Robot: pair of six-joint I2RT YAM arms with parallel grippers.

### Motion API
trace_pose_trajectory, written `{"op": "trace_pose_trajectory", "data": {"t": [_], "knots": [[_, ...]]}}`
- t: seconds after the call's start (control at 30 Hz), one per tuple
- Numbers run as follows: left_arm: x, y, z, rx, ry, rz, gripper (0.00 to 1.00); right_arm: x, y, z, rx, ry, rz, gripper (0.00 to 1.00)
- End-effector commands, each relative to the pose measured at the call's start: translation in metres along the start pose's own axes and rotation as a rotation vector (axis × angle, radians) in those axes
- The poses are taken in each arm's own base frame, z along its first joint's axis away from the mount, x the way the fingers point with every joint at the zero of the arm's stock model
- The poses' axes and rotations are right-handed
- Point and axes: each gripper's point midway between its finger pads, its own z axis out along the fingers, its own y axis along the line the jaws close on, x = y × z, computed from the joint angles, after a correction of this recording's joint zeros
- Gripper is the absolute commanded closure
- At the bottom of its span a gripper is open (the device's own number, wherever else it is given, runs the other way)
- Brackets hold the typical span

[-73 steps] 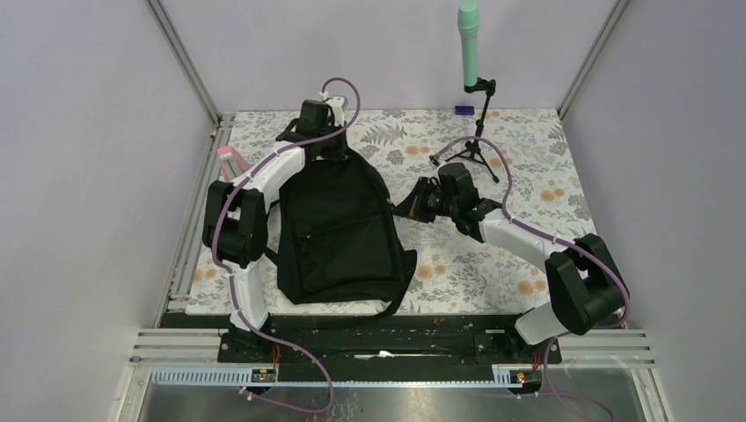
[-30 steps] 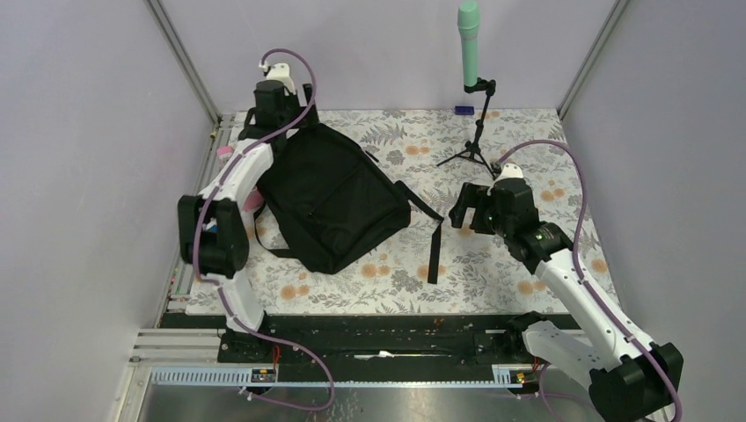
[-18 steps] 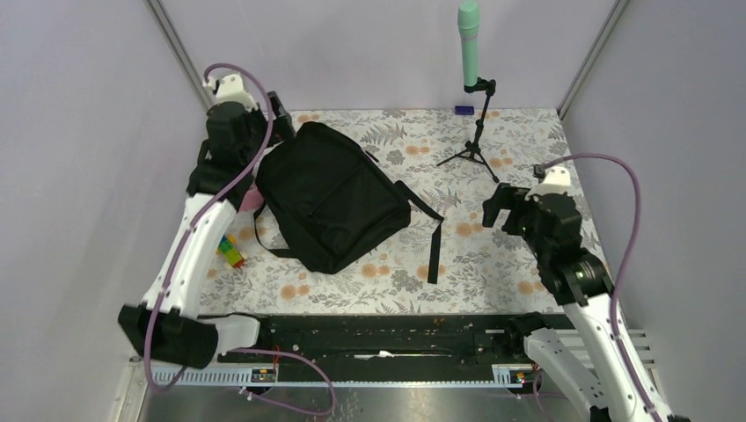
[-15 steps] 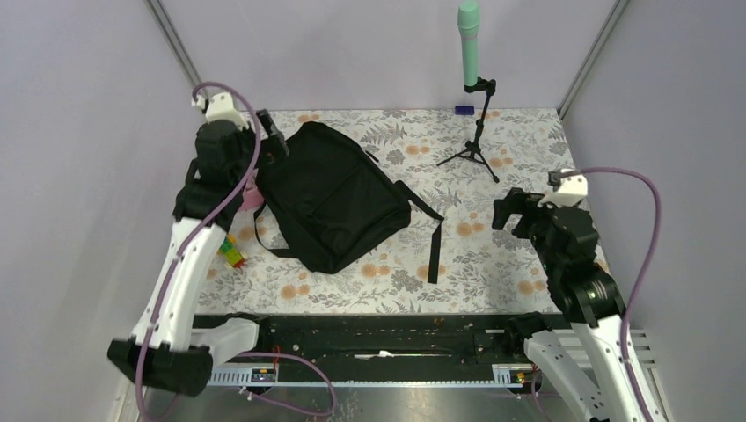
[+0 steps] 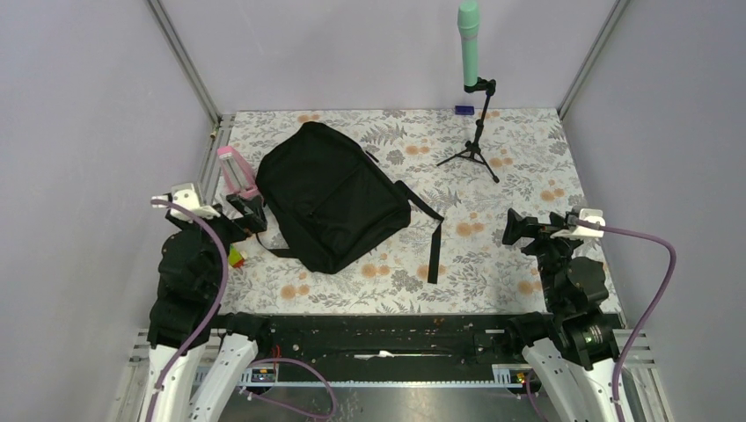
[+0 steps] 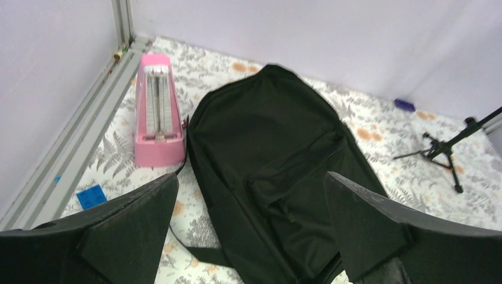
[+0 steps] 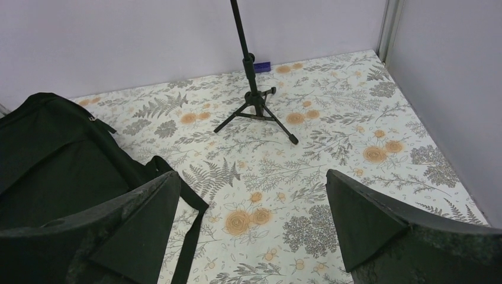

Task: Pack the student bag
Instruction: Reset both arms

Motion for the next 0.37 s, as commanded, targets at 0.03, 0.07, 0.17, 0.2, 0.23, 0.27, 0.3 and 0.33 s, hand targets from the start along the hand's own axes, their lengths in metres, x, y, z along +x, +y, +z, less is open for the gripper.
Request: {"op": "trace_pose_trajectory", "data": {"t": [0.03, 0.07, 0.17, 0.2, 0.23, 0.27, 0.3, 0.33], "knots": [[0.0051, 0.0040, 0.0085, -0.020, -0.024, -0.005, 0.01, -0.0287, -0.0055, -0.0026, 0.030, -0.111, 0.010, 0.00], [0.0048, 0.0043, 0.0086, -0.022, -0.022, -0.001, 0.01, -0.0285, -0.0060, -0.0026, 0.033, -0.111, 0.009, 0.00], [0.0027, 0.0045, 0.0076, -0.022, -0.028, 0.004, 0.01, -0.0282, -0.0075, -0.0026, 0.041, -0.112, 0.011, 0.00], [0.0025, 0.0045, 0.0072, -0.020, -0.030, 0.004, 0.01, -0.0274, -0.0078, -0.0023, 0.042, -0.110, 0.010, 0.00], [0.0030, 0.0045, 0.0072, -0.019, -0.029, 0.007, 0.01, -0.0285, -0.0080, -0.0028, 0.043, -0.113, 0.011, 0.00], [0.0032, 0.0052, 0.0072, -0.023, -0.029, 0.008, 0.01, -0.0284, -0.0083, -0.0031, 0.044, -0.114, 0.010, 0.00], [0.0037, 0.0054, 0.0073, -0.024, -0.028, 0.006, 0.01, -0.0292, -0.0087, -0.0035, 0.046, -0.118, 0.012, 0.00], [0.0039, 0.0050, 0.0077, -0.022, -0.027, 0.005, 0.01, -0.0301, -0.0091, -0.0040, 0.048, -0.120, 0.013, 0.00]]}}
